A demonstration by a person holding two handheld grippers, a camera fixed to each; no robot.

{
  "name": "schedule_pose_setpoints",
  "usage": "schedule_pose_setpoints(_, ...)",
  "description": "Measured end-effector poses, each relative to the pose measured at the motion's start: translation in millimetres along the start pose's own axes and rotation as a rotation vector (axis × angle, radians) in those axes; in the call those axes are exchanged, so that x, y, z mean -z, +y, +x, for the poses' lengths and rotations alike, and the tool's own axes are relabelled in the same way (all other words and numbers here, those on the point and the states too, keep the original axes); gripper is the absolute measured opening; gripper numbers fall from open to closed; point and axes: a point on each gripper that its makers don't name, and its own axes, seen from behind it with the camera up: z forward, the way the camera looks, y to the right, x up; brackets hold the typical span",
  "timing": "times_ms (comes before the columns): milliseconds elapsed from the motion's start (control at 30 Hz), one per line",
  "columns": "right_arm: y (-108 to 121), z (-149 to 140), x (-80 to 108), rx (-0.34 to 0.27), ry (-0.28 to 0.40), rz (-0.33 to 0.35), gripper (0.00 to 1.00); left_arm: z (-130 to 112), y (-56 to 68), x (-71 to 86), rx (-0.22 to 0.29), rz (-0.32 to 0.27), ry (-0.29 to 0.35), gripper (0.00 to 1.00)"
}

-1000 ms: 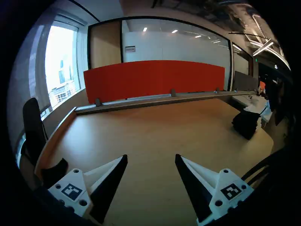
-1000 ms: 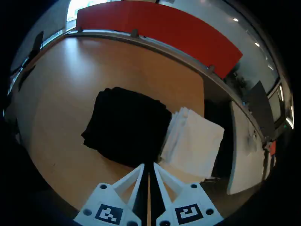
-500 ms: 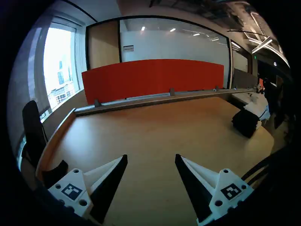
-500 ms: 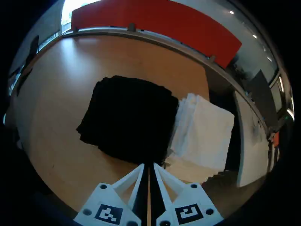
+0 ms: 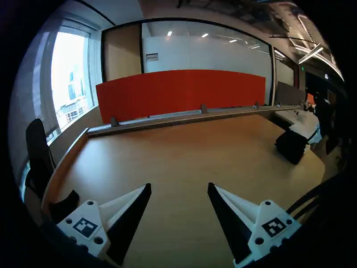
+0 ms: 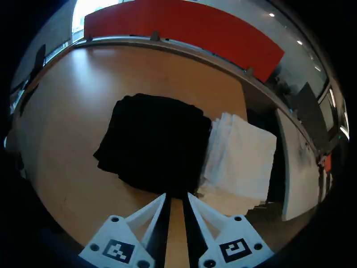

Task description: Fold towel

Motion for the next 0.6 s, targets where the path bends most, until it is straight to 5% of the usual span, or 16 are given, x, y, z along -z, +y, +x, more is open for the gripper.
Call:
schedule_pose_setpoints(200,-4.9,2.7,3.9,-0.004,0.011,0.013,0.76,-0.4,-0.4,-1.9,0.008,-0.003,0.001,0.94)
schedule_pose_setpoints(600,-9.0,41.8,5.8,-0.036,0.087,0.028,0.78,-0.5,-4.3,-1.9,0.011,0.002,0.002,0.94)
